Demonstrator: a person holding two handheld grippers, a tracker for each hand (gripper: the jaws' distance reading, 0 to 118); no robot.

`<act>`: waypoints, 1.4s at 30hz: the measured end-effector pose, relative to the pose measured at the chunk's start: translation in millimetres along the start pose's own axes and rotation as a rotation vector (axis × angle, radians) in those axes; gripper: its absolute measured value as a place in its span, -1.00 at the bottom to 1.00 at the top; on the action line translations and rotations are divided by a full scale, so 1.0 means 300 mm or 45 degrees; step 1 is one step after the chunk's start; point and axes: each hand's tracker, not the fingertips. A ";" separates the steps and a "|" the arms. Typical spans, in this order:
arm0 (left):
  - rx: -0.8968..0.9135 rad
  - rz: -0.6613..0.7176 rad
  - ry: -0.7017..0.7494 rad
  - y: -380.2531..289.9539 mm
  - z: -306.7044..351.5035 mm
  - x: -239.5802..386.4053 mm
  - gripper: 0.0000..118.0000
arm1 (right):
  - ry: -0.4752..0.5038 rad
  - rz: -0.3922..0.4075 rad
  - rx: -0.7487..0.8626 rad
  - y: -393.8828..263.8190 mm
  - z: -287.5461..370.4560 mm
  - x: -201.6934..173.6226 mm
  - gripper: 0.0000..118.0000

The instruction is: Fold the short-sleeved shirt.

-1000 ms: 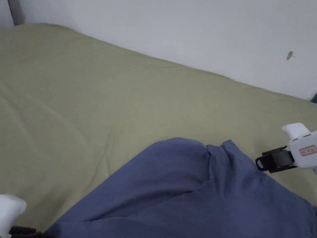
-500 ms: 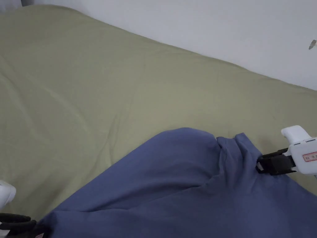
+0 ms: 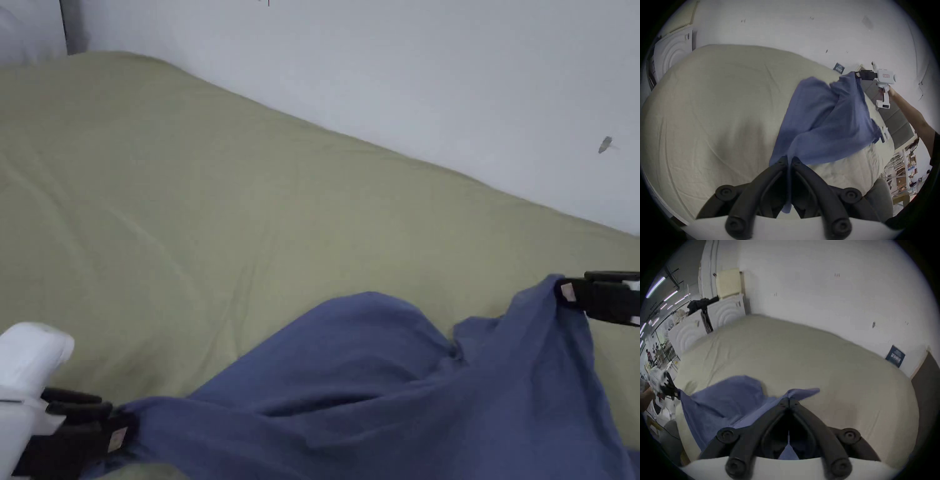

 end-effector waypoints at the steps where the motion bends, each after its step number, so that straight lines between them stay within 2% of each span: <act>1: 0.018 -0.012 -0.002 0.022 0.012 0.002 -0.92 | -0.060 0.043 0.054 0.017 0.032 -0.014 -1.00; 2: 0.038 -0.030 -0.002 0.057 0.027 0.010 -0.92 | -0.092 0.062 0.120 0.049 0.069 -0.029 -1.00; 4: 0.093 -0.089 0.019 0.127 0.051 0.029 -0.92 | -0.084 -0.004 0.220 0.099 0.137 -0.023 -1.00; 6: 0.143 -0.143 0.011 0.210 0.072 0.050 -0.93 | -0.120 -0.014 0.304 0.152 0.203 -0.034 -1.00; 10: 0.280 -0.240 0.078 0.361 0.110 0.083 -0.93 | -0.199 0.009 0.361 0.258 0.295 -0.018 -1.00; 12: 0.325 -0.235 0.065 0.472 0.124 0.088 -0.94 | -0.205 0.003 0.372 0.309 0.335 -0.004 -1.00; 17: 0.429 -0.300 0.136 0.810 0.170 0.165 -0.94 | -0.334 -0.002 0.452 0.452 0.415 0.057 -1.00; 18: 0.423 -0.314 0.136 0.854 0.170 0.176 -0.94 | -0.377 0.015 0.478 0.471 0.448 0.022 -1.00; 19: 0.446 -0.357 0.183 0.913 0.171 0.193 -0.94 | -0.366 0.002 0.473 0.505 0.462 0.034 -1.00; 20: 0.448 -0.372 0.200 0.967 0.167 0.207 -0.94 | -0.444 0.016 0.499 0.536 0.473 0.041 -1.00; 22: 0.477 -0.390 0.239 1.060 0.165 0.224 -0.94 | -0.455 0.032 0.521 0.593 0.473 0.048 -1.00; 28: 0.570 -0.367 0.336 1.263 0.164 0.312 -0.94 | -0.643 0.025 0.640 0.740 0.517 0.137 -1.00; 29: 0.554 -0.344 0.324 1.353 0.125 0.249 -0.94 | -0.658 0.029 0.652 0.767 0.523 0.145 -1.00; 31: 0.580 -0.343 0.353 1.405 0.107 0.259 -0.94 | -0.722 0.029 0.698 0.826 0.537 0.192 -1.00; 35: 0.681 -0.379 0.446 1.520 0.100 0.278 -0.94 | -0.797 0.051 0.827 0.884 0.569 0.192 -1.00; 38: 0.724 -0.404 0.502 1.580 0.134 0.322 -0.94 | -0.814 0.084 0.881 0.922 0.610 0.182 -1.00; 42: 0.803 -0.459 0.532 1.611 0.196 0.357 -0.94 | -0.792 0.078 0.911 0.941 0.670 0.172 -1.00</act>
